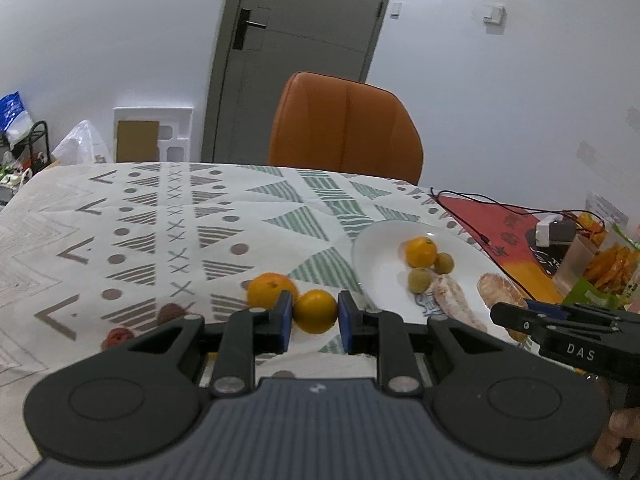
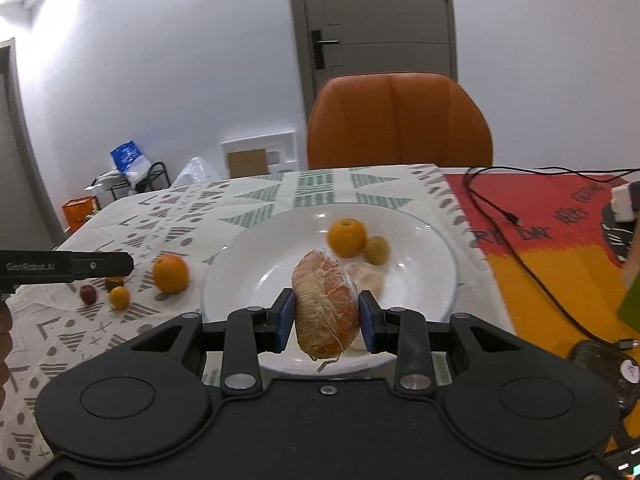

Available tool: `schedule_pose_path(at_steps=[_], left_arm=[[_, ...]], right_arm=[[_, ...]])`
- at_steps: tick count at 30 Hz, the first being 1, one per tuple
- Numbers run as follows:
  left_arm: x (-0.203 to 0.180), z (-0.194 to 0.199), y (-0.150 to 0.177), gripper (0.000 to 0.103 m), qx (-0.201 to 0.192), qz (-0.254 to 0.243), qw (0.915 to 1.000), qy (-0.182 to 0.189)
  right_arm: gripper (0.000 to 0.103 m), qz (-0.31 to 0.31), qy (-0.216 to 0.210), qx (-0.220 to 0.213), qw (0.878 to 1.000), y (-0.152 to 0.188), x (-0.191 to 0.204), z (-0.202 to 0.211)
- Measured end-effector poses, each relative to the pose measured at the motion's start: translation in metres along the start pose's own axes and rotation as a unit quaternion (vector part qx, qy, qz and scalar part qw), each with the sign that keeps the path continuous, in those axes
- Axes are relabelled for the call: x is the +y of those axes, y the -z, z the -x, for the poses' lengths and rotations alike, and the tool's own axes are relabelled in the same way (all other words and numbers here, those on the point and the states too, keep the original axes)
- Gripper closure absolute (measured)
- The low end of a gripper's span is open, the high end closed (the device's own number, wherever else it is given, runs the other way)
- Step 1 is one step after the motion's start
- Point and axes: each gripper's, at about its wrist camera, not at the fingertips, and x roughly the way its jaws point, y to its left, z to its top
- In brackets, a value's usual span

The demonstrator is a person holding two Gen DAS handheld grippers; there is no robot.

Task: Organize fruits
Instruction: 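Carry the mandarin and pomelo segment in both tools over the plate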

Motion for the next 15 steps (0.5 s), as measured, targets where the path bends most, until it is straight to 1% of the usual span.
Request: schedule_pose_path(at_steps=[6,7,10,15], left_arm=[[-0.014,-0.005,-0.004,0.081,-0.003,-0.015,0.9999,0.006],[-0.016,-0.006,-0.004,0.081,-0.004,-0.017,0.9998,0.006],[-0.022,-0.008,-0.005,0.081,-0.003,-0.021,0.9997,0.008],[-0.033,-0.014,-0.007,0.081,-0.001,-0.032,0.9994,0.012]], right_arm=[[0.07,-0.008,0.021,-0.01,1.0,0.0,-0.014,0.0],[0.069,-0.014,0.028,-0.015,0.999,-0.001,-0.017,0.0],[0.054,-0.021,0.047,-0.037,0.998,0.0,-0.023,0.003],[0.052,-0.031,0.031,-0.033,0.999,0.005,-0.029,0.007]])
